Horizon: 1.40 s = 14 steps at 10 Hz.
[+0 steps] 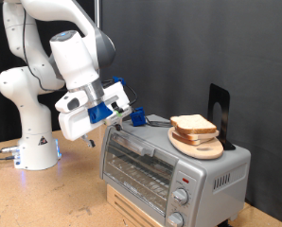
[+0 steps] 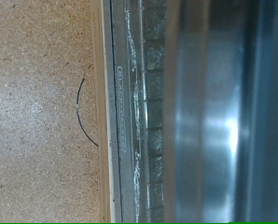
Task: Make a piece of toast with the oven
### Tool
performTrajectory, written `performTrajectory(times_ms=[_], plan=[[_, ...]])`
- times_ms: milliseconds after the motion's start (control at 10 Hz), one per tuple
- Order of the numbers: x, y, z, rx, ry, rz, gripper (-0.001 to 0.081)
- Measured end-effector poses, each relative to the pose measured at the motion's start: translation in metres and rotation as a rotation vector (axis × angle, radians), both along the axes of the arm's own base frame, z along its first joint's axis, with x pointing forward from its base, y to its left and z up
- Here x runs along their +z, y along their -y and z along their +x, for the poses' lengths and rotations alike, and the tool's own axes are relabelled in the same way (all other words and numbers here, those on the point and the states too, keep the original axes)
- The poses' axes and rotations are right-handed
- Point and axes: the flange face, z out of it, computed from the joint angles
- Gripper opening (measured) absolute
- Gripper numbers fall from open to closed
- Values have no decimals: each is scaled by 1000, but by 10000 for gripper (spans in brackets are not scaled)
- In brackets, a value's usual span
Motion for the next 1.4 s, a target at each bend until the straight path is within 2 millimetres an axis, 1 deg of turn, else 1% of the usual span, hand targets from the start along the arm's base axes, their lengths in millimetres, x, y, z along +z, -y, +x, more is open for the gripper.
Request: performTrajectory(times_ms=[300, 600, 1000, 1400], plan=[[-4, 0, -2, -10, 3, 9, 809], [-5, 7, -2, -25, 4, 6, 809], [-8, 21, 2, -54, -6, -35, 809], [-11, 44, 4, -48, -17, -72, 809]])
